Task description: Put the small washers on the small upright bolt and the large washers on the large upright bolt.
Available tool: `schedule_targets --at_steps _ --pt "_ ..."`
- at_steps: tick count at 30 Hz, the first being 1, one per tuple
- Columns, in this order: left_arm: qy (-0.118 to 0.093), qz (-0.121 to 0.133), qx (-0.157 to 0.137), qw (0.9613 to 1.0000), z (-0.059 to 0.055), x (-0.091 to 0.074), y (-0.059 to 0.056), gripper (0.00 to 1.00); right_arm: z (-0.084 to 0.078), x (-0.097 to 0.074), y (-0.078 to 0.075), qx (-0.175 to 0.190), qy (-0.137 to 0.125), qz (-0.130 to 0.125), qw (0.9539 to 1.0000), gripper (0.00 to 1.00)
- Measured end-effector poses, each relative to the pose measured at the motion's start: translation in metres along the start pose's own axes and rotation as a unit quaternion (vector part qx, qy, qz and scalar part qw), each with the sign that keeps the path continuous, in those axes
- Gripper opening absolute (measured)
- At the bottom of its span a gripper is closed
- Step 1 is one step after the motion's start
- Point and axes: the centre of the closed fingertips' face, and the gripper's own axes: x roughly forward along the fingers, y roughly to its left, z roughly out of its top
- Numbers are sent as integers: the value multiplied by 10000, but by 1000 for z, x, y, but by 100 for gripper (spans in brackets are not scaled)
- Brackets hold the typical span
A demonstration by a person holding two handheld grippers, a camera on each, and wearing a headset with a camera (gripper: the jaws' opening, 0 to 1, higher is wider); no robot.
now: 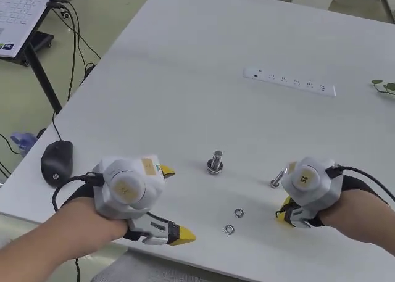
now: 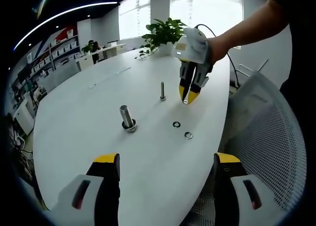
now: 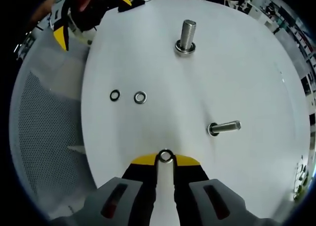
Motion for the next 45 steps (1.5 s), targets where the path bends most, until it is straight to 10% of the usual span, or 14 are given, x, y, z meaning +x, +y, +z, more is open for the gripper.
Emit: schedule_targets --at_steps 21,45 --pt "19 10 7 10000 0 1 3 77 19 -53 -40 263 -133 -283 9992 12" --pt "4 69 -86 9999 -2 3 11 79 48 -50 -56 -18 -42 -233 9997 12"
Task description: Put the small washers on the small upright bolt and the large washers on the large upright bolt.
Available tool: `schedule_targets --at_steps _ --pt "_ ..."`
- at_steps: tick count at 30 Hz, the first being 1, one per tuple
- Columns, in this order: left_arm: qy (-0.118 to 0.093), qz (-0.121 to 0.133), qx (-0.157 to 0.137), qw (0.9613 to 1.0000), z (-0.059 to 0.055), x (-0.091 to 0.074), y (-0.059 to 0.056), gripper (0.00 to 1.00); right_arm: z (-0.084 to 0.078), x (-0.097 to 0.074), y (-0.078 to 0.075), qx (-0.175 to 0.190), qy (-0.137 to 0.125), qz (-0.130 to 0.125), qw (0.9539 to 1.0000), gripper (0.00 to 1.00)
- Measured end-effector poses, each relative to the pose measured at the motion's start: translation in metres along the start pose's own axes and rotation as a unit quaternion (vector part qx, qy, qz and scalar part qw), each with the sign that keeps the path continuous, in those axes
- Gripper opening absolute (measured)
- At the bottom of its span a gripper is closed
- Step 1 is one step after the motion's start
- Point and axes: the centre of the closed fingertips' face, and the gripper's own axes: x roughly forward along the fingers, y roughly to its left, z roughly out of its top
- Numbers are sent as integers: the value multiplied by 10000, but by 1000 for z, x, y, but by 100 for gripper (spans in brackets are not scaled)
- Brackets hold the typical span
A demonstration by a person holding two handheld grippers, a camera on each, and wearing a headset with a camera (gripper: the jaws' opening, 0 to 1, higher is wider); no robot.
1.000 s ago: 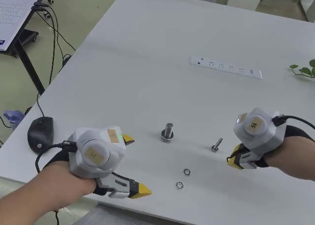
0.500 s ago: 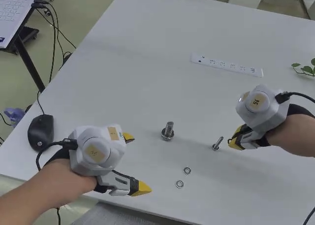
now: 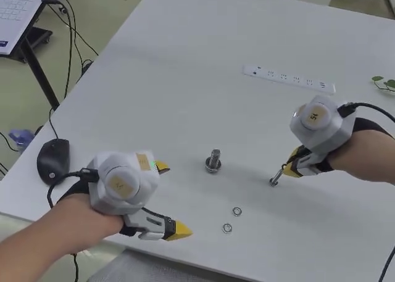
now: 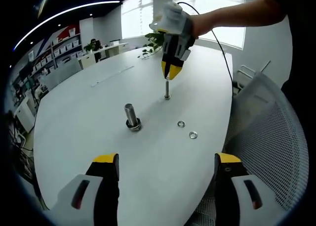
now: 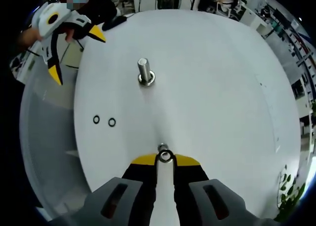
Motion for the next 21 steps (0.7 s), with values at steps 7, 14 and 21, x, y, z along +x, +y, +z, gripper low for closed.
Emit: schedule_targets --at_steps 7,14,21 --pt "-2 -32 -26 10000 -1 2 1 84 0 4 -2 20 31 91 10000 12" --pt "13 -84 -50 10000 -2 5 0 86 -2 9 0 -2 102 165 9998 12" --pt "-12 -101 -45 9999 -2 7 1 86 -6 16 -1 -42 208 213 9995 12"
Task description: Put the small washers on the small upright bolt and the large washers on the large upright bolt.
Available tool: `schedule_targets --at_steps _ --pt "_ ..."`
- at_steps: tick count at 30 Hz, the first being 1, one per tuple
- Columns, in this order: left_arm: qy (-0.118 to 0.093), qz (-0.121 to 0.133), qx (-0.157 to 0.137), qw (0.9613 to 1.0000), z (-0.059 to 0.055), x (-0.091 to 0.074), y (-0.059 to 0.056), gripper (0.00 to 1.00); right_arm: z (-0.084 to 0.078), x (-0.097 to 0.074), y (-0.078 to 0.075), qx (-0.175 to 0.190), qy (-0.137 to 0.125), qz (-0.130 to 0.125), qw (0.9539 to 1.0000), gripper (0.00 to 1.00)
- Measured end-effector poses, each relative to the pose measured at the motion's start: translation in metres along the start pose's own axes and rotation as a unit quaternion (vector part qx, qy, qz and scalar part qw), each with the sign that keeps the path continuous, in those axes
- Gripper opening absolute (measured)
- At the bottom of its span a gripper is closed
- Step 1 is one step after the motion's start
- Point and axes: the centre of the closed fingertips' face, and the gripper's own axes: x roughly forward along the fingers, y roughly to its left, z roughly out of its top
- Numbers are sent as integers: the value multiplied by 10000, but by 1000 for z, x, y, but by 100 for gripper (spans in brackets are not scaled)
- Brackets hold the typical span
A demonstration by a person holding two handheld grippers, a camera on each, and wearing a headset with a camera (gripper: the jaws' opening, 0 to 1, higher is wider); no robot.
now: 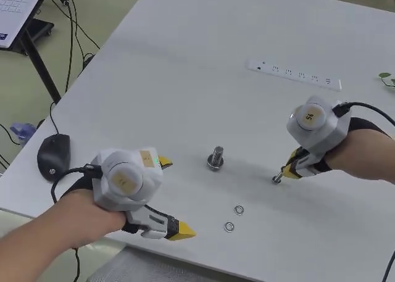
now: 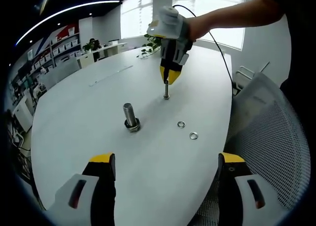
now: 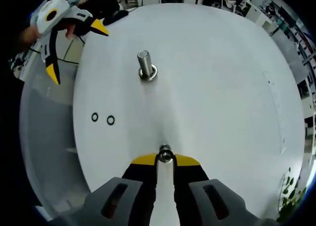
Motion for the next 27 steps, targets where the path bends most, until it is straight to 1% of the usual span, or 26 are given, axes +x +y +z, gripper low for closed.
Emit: schedule_targets --at_steps 6,10,21,27 --pt "5 -3 -40 10000 -2 1 0 86 -2 7 0 -94 103 18 9999 12" --pt "48 -20 -42 10000 -5 1 0 86 0 11 1 -137 120 50 9998 12" --pt "55 -6 -92 9999 -7 0 1 86 -3 27 2 -180 218 103 9995 12" --pt "57 -30 -109 9999 -7 0 -1 87 -6 35 2 -210 272 118 9993 12"
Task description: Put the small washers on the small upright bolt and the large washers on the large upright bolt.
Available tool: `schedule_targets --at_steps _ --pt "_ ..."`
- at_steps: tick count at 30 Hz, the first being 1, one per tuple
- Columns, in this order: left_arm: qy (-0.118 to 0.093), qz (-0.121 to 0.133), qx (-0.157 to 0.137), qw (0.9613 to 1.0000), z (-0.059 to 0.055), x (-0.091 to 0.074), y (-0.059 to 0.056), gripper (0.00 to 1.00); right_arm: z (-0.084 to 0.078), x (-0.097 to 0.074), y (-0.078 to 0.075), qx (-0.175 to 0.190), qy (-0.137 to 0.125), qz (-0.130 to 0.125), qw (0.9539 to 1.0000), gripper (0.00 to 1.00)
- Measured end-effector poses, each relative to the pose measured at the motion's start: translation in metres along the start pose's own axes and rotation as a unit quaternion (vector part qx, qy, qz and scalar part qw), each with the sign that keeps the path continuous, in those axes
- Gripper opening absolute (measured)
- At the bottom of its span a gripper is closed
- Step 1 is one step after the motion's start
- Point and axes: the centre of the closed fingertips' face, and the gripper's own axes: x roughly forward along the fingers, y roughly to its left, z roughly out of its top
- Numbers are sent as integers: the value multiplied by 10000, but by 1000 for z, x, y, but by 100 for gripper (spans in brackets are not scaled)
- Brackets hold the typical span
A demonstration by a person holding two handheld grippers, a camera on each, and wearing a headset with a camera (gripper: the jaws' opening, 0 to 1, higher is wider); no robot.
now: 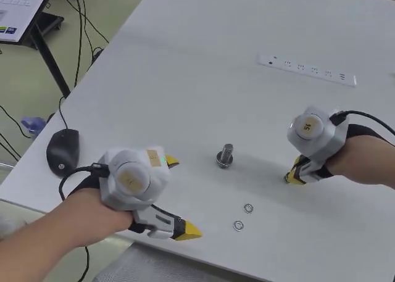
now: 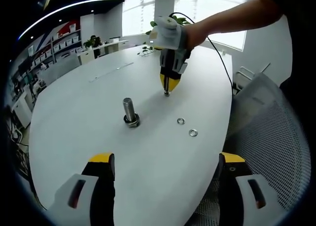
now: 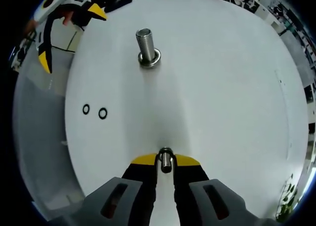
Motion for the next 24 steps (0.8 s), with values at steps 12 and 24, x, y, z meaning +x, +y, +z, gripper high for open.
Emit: schedule_targets --at_steps 12,24 --pt "10 -35 -21 10000 -1 1 -1 92 -1 6 0 -42 44 17 10000 12" --pt "23 6 -77 10000 -5 2 -1 96 0 5 -1 8 88 47 9999 13"
